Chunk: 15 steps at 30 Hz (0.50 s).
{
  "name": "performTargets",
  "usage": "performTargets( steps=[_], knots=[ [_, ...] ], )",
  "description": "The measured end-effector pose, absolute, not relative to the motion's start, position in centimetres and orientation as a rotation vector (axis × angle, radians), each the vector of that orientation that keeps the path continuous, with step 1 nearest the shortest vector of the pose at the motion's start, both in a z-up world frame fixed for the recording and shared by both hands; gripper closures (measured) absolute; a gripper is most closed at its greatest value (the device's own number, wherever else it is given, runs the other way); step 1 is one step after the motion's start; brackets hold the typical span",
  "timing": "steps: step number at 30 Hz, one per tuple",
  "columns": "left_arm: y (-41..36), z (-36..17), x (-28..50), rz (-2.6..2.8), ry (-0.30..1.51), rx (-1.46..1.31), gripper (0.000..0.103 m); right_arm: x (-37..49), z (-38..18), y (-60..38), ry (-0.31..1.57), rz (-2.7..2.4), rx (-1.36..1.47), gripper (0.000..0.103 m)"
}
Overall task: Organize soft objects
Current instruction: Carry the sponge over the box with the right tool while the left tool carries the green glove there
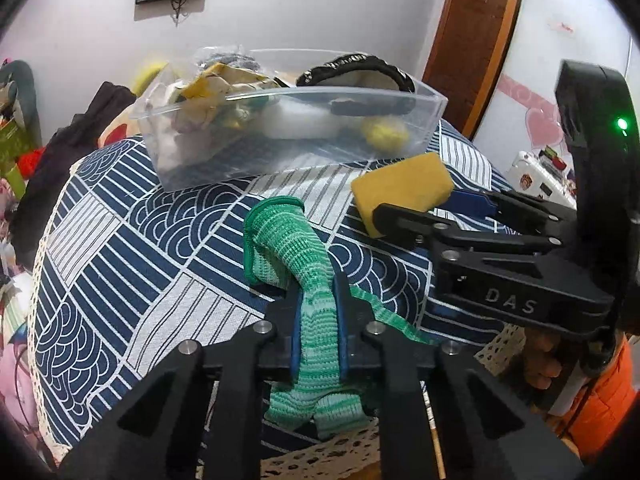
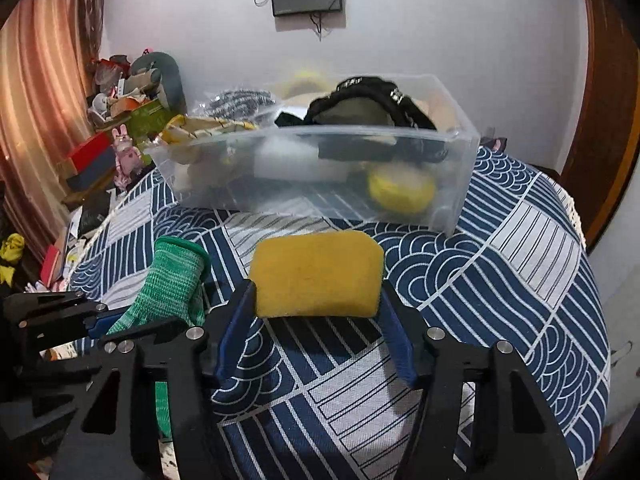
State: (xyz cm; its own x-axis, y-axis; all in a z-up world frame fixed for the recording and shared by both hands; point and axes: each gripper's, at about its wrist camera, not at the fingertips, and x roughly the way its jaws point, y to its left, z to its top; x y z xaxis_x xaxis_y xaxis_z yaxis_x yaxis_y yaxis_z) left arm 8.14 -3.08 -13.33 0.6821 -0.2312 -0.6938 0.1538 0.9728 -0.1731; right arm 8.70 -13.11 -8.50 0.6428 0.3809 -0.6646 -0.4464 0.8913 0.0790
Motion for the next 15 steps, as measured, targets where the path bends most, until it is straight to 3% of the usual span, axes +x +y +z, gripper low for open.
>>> performTargets(
  steps=[15],
  knots=[
    [-0.2, -6.4, 8.4, -0.178, 0.622, -0.125, 0.092, 8.1, -3.9, -14.4, 0.586, 0.457, -0.082, 0.048]
  ],
)
